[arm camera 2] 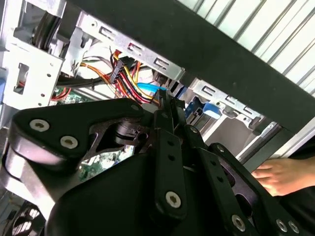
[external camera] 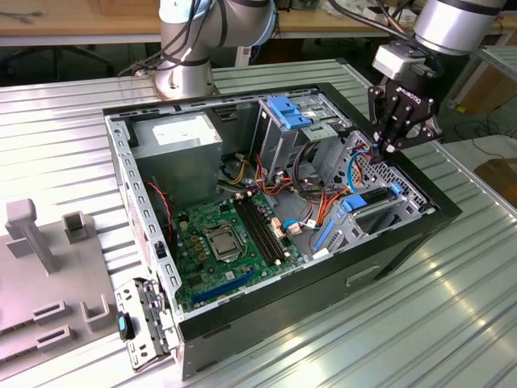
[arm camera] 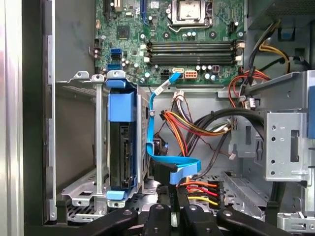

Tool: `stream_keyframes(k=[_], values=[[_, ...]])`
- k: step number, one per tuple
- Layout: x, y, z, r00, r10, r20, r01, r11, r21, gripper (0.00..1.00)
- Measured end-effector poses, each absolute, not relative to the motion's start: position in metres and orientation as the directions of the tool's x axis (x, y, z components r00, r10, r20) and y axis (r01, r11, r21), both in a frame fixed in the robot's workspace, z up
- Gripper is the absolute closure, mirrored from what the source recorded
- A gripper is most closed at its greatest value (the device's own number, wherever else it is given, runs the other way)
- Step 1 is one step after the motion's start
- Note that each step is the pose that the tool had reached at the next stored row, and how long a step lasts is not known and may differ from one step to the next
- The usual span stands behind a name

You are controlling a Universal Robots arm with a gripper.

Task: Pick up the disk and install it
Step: 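Insert the first disk wire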

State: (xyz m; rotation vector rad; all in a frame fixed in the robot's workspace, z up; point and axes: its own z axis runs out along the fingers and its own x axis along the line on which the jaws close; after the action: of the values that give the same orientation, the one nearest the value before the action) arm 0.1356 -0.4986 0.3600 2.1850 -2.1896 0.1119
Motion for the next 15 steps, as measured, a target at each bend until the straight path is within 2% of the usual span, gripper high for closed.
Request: stream_keyframes(k=[2,15], values=[[0.133,-0.499,0.360,-0.004,-0.996,0.084,-0.999,0.001,-0.035,0.83],[0.127,-0.523,0.360,-0.005,-0.996,0.084,-0.999,0.001,-0.037,0.83]])
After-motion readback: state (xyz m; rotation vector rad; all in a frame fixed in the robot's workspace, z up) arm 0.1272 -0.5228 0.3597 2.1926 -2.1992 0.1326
